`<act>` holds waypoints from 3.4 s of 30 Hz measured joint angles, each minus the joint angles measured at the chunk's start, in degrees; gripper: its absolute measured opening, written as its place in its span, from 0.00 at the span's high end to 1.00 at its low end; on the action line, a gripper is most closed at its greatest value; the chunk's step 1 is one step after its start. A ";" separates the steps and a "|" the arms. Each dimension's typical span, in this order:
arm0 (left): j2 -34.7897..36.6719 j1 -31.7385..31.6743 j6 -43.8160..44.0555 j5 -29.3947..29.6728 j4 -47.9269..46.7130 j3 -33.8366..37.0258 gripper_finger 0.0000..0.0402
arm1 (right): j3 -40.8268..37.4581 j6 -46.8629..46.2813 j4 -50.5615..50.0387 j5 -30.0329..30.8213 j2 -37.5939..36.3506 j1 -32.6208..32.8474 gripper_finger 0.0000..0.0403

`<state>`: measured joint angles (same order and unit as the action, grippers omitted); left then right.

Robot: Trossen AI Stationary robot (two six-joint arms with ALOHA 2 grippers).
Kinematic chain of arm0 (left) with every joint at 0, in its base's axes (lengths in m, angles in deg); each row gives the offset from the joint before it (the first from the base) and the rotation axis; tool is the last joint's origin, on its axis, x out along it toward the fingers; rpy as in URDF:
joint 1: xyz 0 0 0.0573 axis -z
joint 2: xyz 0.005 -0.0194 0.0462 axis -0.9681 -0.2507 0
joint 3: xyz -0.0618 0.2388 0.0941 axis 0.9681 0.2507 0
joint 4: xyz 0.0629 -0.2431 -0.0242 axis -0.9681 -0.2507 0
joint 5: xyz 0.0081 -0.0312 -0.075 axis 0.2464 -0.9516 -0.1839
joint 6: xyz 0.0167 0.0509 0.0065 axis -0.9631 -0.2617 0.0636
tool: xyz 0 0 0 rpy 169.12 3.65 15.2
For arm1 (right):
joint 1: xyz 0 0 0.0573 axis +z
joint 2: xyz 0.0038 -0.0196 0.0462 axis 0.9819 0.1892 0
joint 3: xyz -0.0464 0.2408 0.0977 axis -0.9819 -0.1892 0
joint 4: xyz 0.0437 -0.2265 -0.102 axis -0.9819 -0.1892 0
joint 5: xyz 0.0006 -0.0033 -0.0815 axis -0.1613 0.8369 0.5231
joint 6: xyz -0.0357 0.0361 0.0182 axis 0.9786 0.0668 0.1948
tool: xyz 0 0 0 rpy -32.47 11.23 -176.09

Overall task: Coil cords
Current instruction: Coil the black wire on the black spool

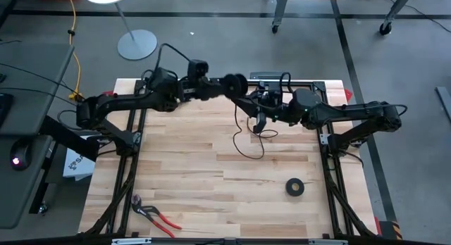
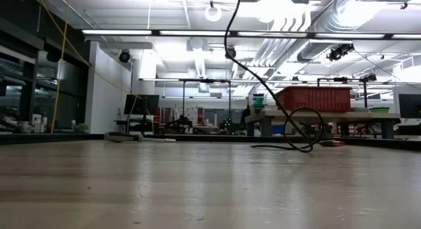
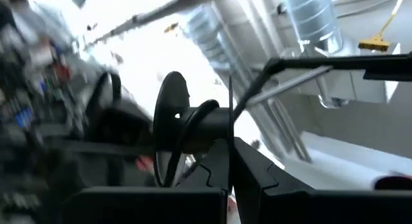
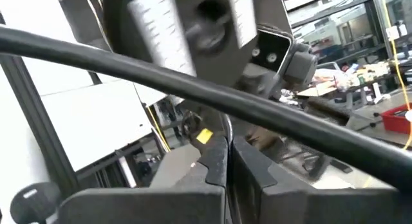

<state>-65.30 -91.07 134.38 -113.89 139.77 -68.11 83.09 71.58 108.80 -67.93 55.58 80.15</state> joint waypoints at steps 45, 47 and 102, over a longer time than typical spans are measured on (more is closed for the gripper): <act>13.51 -4.24 -18.16 -0.34 -19.92 -0.15 1.00 | -0.20 1.91 -10.43 2.05 0.35 -0.32 0.60; 13.49 -3.89 -18.17 -0.09 -20.24 -0.15 1.00 | -0.13 2.84 -9.87 2.10 0.90 -0.39 0.60; 11.13 1.06 -23.07 7.18 -22.12 0.00 1.00 | -0.09 12.19 -1.97 8.94 11.30 -1.95 0.69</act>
<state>-54.18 -90.01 111.32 -106.72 117.65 -68.11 83.00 83.77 106.83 -58.98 66.88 78.21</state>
